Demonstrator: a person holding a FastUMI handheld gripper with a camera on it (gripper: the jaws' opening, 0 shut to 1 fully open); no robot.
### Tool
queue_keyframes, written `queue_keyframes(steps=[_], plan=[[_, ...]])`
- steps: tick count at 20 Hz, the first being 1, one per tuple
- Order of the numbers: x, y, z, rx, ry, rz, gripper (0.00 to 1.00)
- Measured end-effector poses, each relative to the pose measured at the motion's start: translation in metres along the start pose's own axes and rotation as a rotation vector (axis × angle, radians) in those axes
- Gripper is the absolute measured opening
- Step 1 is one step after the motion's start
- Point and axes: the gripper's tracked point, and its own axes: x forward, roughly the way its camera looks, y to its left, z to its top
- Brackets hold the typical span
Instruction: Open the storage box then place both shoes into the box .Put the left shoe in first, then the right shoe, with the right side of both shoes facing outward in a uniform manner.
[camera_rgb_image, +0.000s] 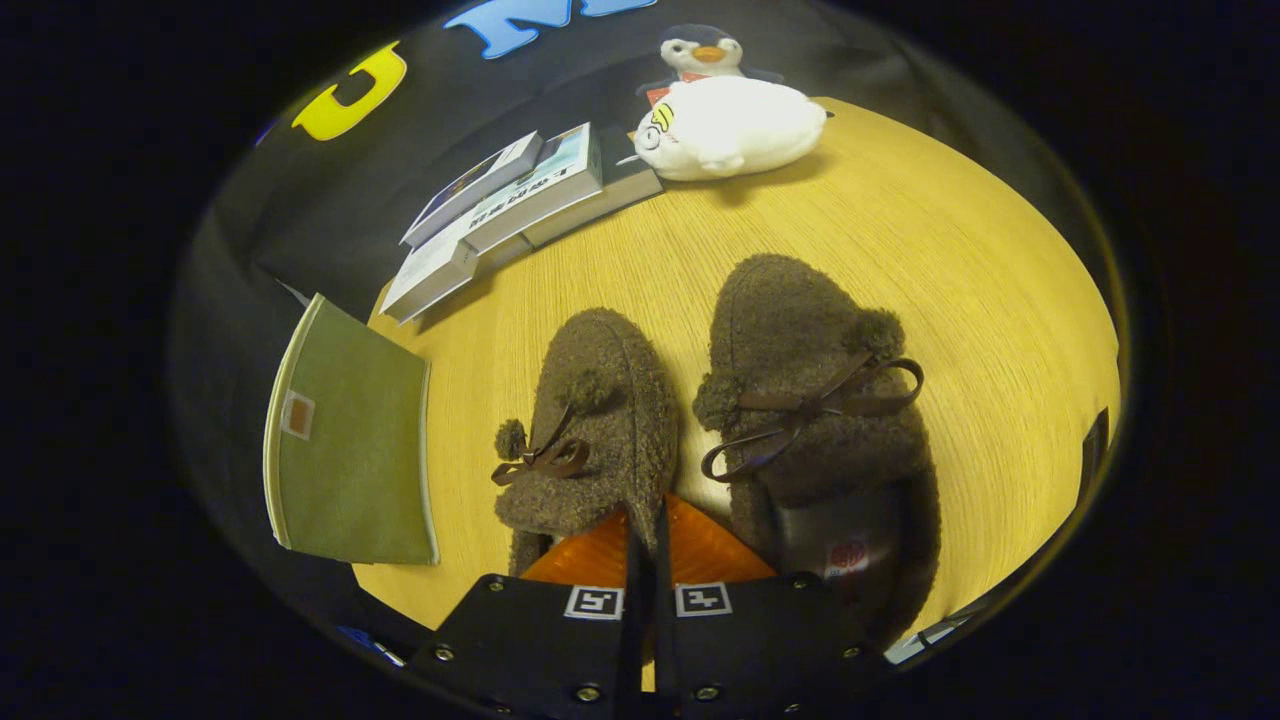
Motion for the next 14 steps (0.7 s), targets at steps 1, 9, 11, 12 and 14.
queue_keyframes(steps=[1,9,11,12,14], plan=[[-0.002,0.002,0.000,0.011,0.004,0.007,0.05],[-0.031,0.044,0.021,0.056,-0.006,0.104,0.05],[-0.044,0.059,0.030,0.066,-0.017,0.126,0.05],[-0.049,0.069,0.035,0.071,-0.023,0.140,0.05],[-0.061,0.088,0.043,0.074,-0.035,0.169,0.05]])
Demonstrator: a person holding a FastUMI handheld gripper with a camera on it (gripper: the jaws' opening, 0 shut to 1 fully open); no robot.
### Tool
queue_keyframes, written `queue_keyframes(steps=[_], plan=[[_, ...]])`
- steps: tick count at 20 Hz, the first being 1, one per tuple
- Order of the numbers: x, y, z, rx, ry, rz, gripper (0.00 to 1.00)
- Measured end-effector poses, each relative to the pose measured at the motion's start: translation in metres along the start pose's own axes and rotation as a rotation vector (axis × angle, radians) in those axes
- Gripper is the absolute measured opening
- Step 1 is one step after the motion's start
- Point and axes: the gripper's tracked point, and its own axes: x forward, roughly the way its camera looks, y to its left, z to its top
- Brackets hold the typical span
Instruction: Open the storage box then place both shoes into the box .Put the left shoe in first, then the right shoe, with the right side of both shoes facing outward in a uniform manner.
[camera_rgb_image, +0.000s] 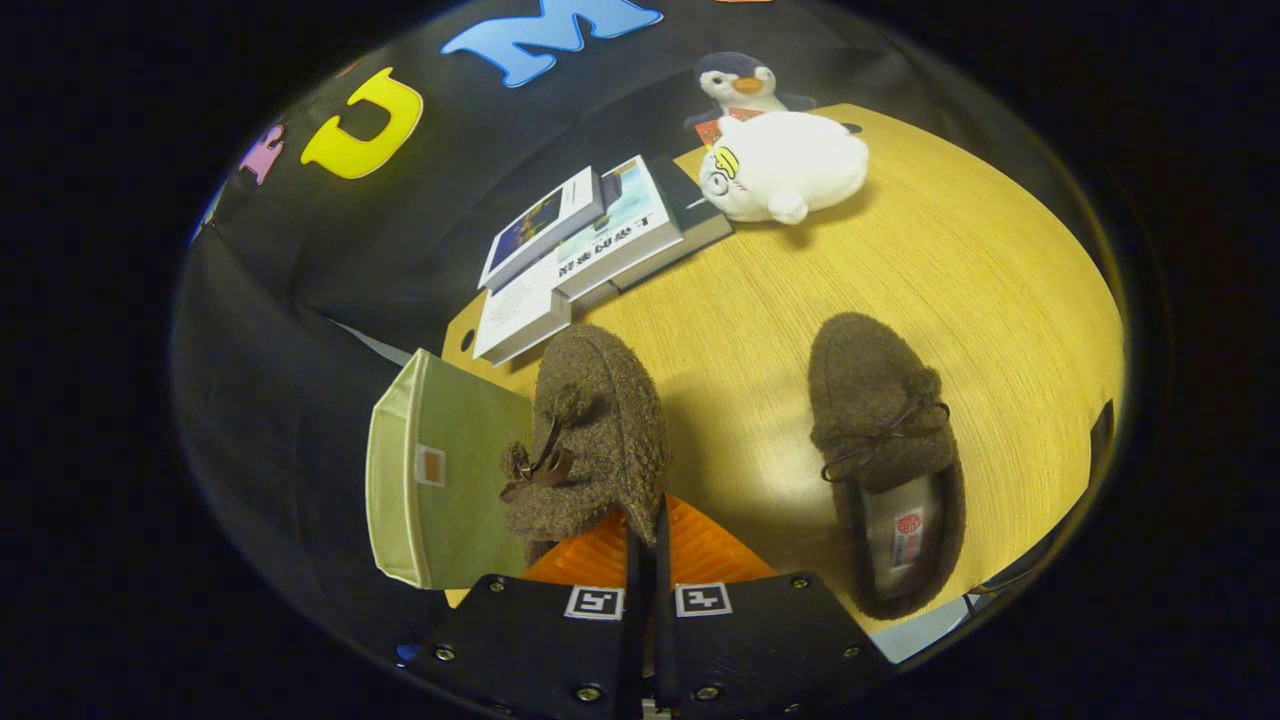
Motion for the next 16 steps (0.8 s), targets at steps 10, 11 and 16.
queue_keyframes(steps=[10,11,16], plan=[[-0.020,0.106,0.019,-0.040,-0.053,0.100,0.05],[-0.019,0.117,0.020,-0.043,-0.056,0.110,0.05],[-0.007,0.165,0.012,-0.060,-0.056,0.143,0.05]])
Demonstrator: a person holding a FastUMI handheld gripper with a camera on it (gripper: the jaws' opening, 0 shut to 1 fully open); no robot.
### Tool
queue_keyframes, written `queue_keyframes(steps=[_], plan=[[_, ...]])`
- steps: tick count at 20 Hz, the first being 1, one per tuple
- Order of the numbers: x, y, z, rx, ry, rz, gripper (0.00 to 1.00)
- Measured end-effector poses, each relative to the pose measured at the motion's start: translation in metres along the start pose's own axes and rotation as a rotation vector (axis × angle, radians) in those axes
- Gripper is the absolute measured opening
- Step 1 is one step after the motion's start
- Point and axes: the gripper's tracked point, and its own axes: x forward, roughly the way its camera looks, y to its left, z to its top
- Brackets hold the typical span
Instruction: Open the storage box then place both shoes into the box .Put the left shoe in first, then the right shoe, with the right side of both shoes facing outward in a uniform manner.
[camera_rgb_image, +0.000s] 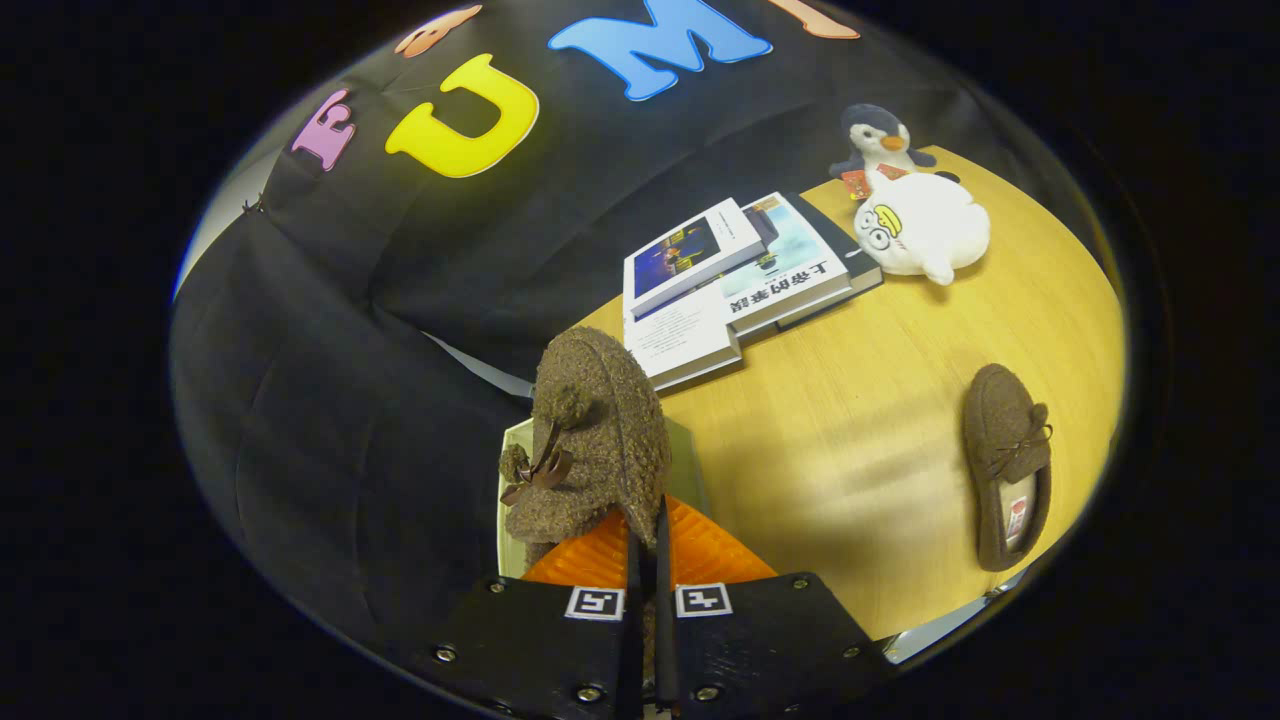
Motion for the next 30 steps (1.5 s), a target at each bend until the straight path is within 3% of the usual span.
queue_keyframes(steps=[9,27,30], plan=[[0.053,0.056,-0.025,-0.033,0.027,0.020,0.05],[0.155,0.058,-0.093,-0.122,0.114,-0.135,0.05],[0.165,0.066,-0.103,-0.128,0.149,-0.107,0.05]])
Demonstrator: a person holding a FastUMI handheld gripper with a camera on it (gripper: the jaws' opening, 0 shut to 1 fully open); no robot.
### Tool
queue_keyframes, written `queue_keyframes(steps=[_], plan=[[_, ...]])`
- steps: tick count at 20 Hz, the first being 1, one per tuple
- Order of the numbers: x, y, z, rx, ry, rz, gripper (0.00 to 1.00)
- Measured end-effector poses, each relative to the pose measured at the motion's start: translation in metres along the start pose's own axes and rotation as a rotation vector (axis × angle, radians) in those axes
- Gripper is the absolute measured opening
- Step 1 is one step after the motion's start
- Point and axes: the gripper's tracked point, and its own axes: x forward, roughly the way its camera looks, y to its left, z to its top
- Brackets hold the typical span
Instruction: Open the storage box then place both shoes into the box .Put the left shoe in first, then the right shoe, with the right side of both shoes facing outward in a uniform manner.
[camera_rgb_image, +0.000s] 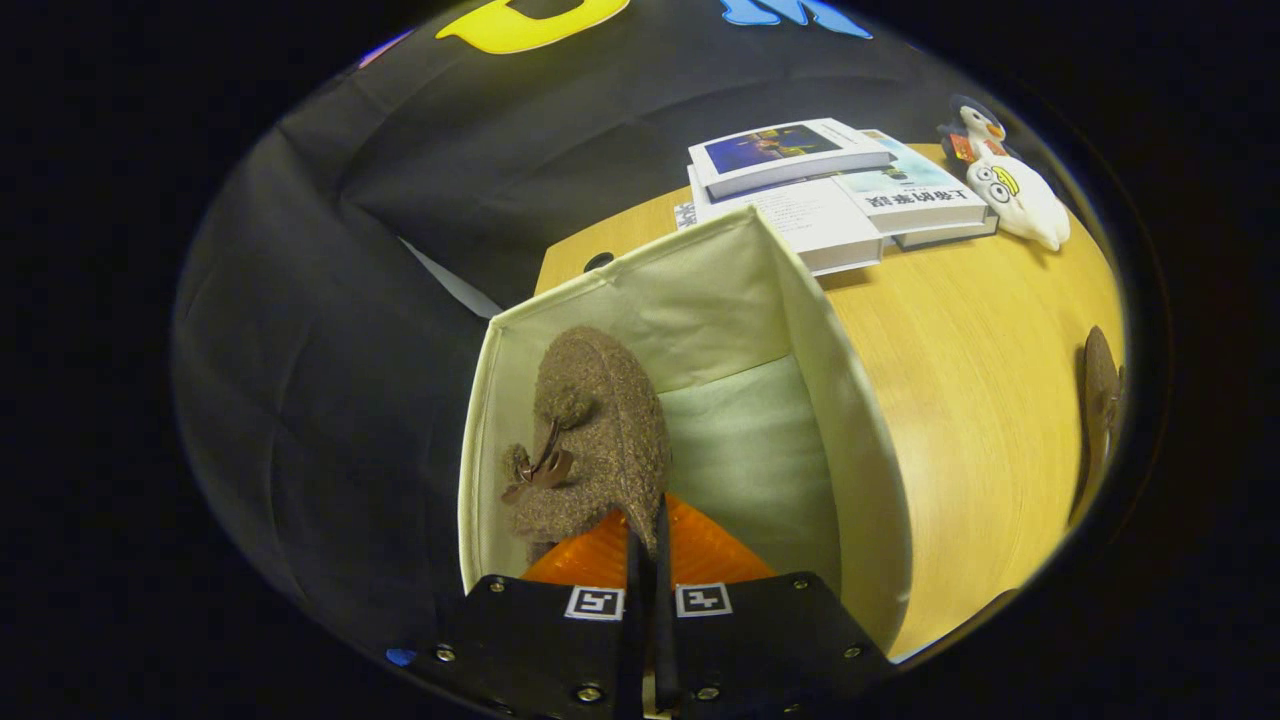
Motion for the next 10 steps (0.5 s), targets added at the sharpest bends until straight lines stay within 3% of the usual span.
queue_keyframes(steps=[3,4,8,10], plan=[[0.006,0.011,-0.009,-0.070,0.023,0.048,0.12],[-0.001,0.015,-0.011,-0.084,0.033,0.075,0.24],[-0.024,0.020,-0.001,-0.153,-0.003,0.134,1.00],[-0.047,0.021,0.010,-0.194,-0.041,0.162,0.98]])
